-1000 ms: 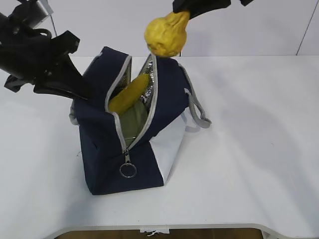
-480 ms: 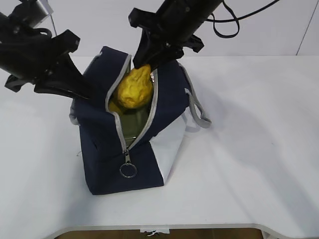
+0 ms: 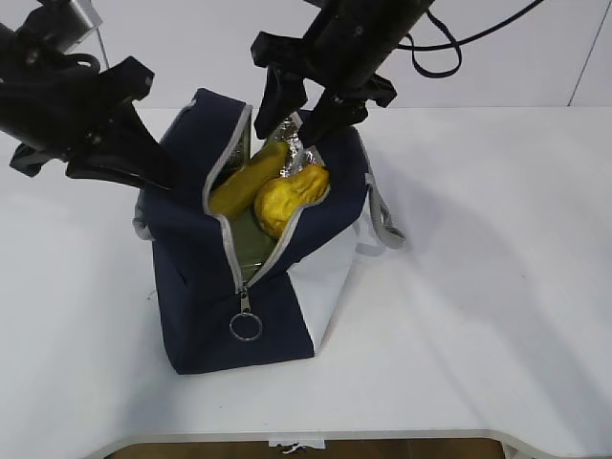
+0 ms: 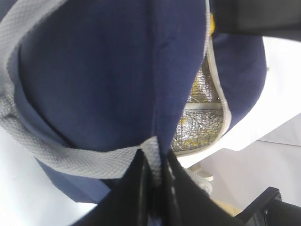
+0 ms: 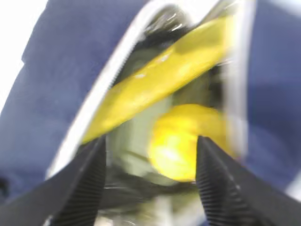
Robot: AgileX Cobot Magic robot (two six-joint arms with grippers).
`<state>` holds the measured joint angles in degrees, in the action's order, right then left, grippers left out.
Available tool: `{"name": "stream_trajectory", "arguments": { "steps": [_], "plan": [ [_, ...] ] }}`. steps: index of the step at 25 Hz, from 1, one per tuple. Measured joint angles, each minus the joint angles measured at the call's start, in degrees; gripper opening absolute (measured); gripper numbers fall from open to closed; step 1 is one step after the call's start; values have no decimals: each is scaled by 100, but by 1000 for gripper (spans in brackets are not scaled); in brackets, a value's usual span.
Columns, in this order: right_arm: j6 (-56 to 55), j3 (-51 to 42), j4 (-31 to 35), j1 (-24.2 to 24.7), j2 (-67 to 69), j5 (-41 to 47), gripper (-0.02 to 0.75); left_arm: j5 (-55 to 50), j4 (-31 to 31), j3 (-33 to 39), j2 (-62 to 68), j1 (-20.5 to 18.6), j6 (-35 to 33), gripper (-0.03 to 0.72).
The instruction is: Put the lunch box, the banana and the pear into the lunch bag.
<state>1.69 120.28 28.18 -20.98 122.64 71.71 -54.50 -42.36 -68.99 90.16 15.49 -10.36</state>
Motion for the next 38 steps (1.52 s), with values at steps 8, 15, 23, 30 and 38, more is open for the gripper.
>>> {"name": "stream_trajectory", "arguments": {
  "steps": [8,15,23,30,38],
  "plan": [
    [-208,-35,-1669,-4,-599,0,475,12,19,0,0,0,0,15],
    [-317,-939,-1946,160,-604,0,476,2,19,0,0,0,0,15],
    [-394,-1236,-1596,332,-557,-13,476,-10,32,0,0,0,0,15],
    [-383,-1236,-1259,345,-215,-36,439,-10,42,0,0,0,0,15],
    [-239,-1082,-1159,345,-177,-43,76,-21,4,0,0,0,0,15]
  ]
}}
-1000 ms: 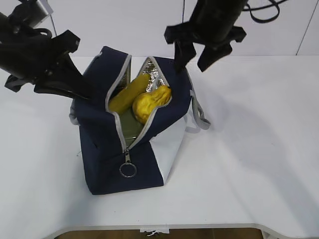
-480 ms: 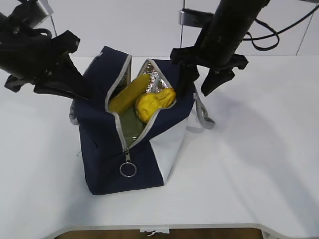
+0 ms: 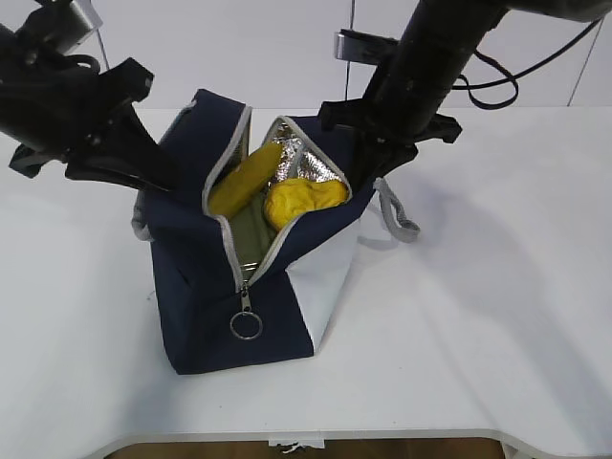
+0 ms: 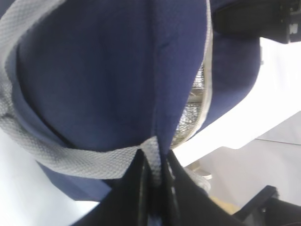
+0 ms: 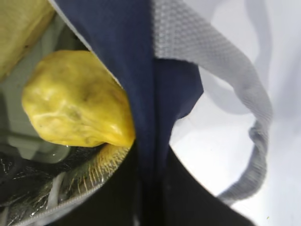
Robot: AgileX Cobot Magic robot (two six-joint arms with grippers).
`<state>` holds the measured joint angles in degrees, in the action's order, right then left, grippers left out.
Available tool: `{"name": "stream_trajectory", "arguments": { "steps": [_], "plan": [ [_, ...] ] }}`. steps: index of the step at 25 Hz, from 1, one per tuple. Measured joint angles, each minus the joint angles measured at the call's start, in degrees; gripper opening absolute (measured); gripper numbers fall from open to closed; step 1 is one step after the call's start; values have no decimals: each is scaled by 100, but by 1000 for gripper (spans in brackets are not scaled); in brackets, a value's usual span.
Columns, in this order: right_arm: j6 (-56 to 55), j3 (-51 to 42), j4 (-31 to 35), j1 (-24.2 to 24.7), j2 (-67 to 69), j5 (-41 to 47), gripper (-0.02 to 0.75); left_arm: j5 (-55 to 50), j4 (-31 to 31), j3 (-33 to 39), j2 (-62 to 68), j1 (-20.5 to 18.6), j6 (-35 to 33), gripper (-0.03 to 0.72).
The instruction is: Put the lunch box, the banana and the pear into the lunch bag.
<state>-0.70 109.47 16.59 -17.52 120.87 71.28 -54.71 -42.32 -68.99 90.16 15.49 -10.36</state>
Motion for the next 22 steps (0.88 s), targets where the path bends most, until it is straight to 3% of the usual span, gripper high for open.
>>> {"name": "stream_trajectory", "arguments": {
  "steps": [1,2,9,16,22],
  "plan": [
    [12,0,0,0,0,0,20,-10,-72,0,0,0,0,15],
    [21,0,0,0,-27,0,12,-24,-191,0,0,0,0,15],
    [70,0,-283,0,-666,34,5,-160,-1534,0,11,152,-510,15],
    [70,0,-491,0,-1235,143,4,300,-2201,0,58,440,-809,15],
    [70,0,-514,0,-1169,156,4,535,-3204,0,491,675,-1462,15]
  ]
}}
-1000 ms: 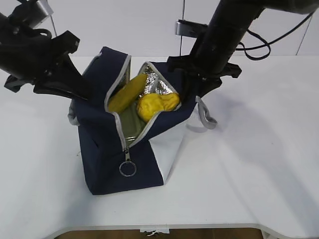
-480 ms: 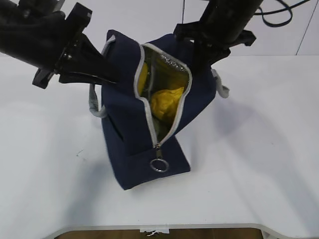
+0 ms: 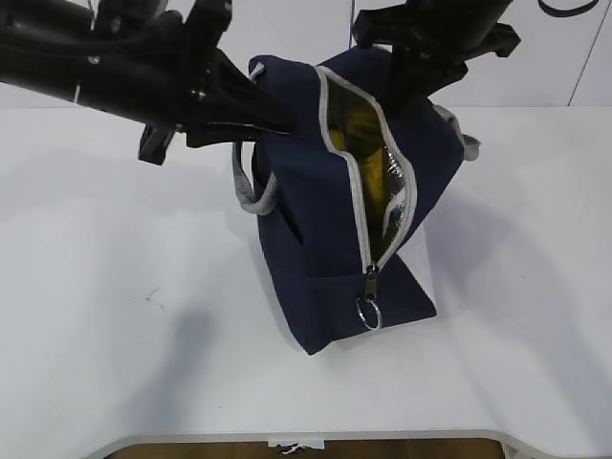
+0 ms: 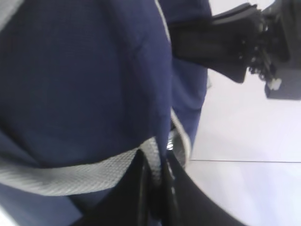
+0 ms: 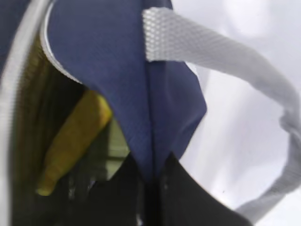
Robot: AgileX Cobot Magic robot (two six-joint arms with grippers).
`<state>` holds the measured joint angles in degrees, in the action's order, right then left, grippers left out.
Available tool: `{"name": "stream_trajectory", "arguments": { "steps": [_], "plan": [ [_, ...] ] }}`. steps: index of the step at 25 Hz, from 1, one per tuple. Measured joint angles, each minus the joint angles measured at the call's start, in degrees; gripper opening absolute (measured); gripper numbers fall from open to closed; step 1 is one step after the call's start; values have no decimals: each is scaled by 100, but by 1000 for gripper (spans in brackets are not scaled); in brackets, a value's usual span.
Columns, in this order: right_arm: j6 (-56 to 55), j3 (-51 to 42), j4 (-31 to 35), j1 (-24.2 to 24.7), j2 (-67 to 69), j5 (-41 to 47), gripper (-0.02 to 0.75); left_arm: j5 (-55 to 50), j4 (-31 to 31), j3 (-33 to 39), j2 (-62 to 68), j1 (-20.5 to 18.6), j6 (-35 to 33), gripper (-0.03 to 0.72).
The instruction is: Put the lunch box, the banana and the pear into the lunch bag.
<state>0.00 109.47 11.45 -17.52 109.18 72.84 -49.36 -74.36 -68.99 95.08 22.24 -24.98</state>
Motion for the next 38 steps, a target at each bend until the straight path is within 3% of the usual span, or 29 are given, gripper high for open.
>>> {"name": "stream_trajectory", "arguments": {
  "steps": [3,6,8,10,11,12,13,14,22,29,34,38],
  "plan": [
    [0,0,70,0,88,0,6,177,-285,0,212,147,-211,18],
    [0,0,460,0,206,-12,59,271,-459,0,370,289,-288,43],
    [31,0,630,0,247,-54,155,298,-471,0,444,348,-300,108],
    [42,0,666,0,260,-92,155,352,-461,0,466,381,-312,201],
    [54,0,654,0,260,-92,323,352,-448,0,466,381,-312,257],
    [54,0,642,0,260,-92,323,352,-388,0,466,381,-312,299],
    [64,0,606,0,260,-92,443,352,-296,0,466,368,-312,340],
    [64,0,574,0,260,-92,468,352,-189,0,440,339,-312,368],
    [283,0,517,0,1,-96,501,-59,623,-135,-76,5,-319,409],
    [559,0,499,-10,-710,-96,501,-1729,1450,-833,-152,-272,-105,398],
    [706,-92,499,-10,-1269,-96,501,-1997,2751,-1413,-294,-300,754,385],
    [1033,-844,575,-10,-1968,-207,484,-2054,4035,-1472,-510,-234,1570,382]
  ]
}}
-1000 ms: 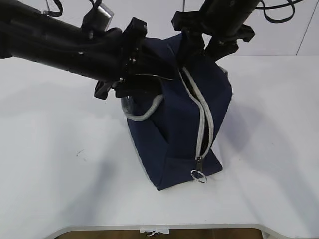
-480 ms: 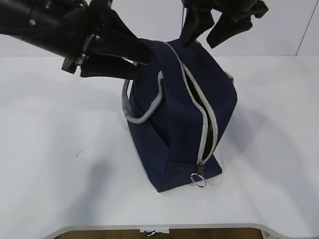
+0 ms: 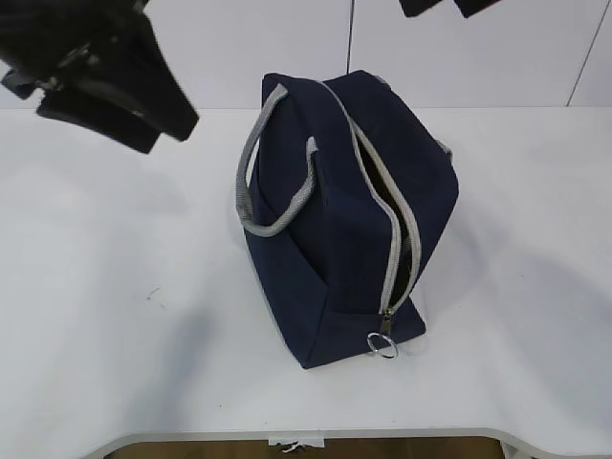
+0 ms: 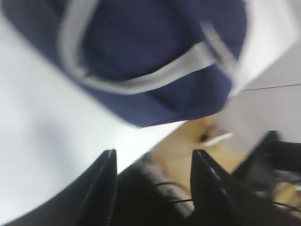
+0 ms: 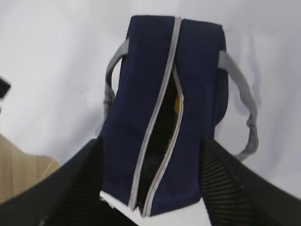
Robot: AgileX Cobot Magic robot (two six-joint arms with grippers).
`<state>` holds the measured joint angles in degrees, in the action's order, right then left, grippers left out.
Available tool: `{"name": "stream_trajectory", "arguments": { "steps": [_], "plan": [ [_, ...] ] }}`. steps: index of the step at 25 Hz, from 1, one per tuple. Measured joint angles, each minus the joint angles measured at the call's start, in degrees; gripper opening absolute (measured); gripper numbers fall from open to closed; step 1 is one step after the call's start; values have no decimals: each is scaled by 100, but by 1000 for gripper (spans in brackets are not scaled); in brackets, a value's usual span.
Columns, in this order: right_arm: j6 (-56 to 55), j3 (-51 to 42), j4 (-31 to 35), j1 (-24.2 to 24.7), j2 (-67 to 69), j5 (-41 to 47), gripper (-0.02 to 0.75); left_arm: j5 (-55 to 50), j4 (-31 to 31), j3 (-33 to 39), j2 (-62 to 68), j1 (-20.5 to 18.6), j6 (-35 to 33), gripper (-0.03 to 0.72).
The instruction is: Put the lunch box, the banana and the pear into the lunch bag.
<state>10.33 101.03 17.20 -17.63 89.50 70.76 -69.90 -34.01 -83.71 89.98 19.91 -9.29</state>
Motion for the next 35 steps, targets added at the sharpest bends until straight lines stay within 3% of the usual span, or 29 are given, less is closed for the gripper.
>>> {"name": "stream_trajectory", "arguments": {
  "steps": [3,6,7,8,12,18,21,24,29,32,35],
  "plan": [
    [318,-740,155,0,-516,-522,456,-52,1245,0,-208,260,580,382],
    [960,-1976,591,0,-1242,-1494,428,-104,1809,0,-501,497,794,382],
    [1045,-2040,619,0,-1279,-1597,428,-115,1882,0,-579,552,825,381],
    [1561,-2741,984,0,-1633,-2087,423,-123,1910,0,-666,579,852,381],
    [2659,-4049,1807,0,-2014,-3073,422,-137,1947,0,-870,624,890,381],
    [2891,-4546,2119,0,-1842,-3783,421,-137,1973,0,-883,624,929,381],
    [2904,-4559,1809,0,-1753,-3719,421,-137,1973,0,-883,624,929,381],
    [2782,-4559,1062,0,-1766,-3254,422,-137,1947,0,-883,624,929,381],
    [1623,-4561,87,-199,-1988,-2311,422,-137,1888,0,-883,624,929,380],
    [753,-4571,-610,-707,-2163,-1745,422,-137,1838,0,-883,624,929,380],
    [-15,-4796,-1104,-1221,-2337,-2152,421,-137,1776,0,-883,624,929,380]
  ]
}}
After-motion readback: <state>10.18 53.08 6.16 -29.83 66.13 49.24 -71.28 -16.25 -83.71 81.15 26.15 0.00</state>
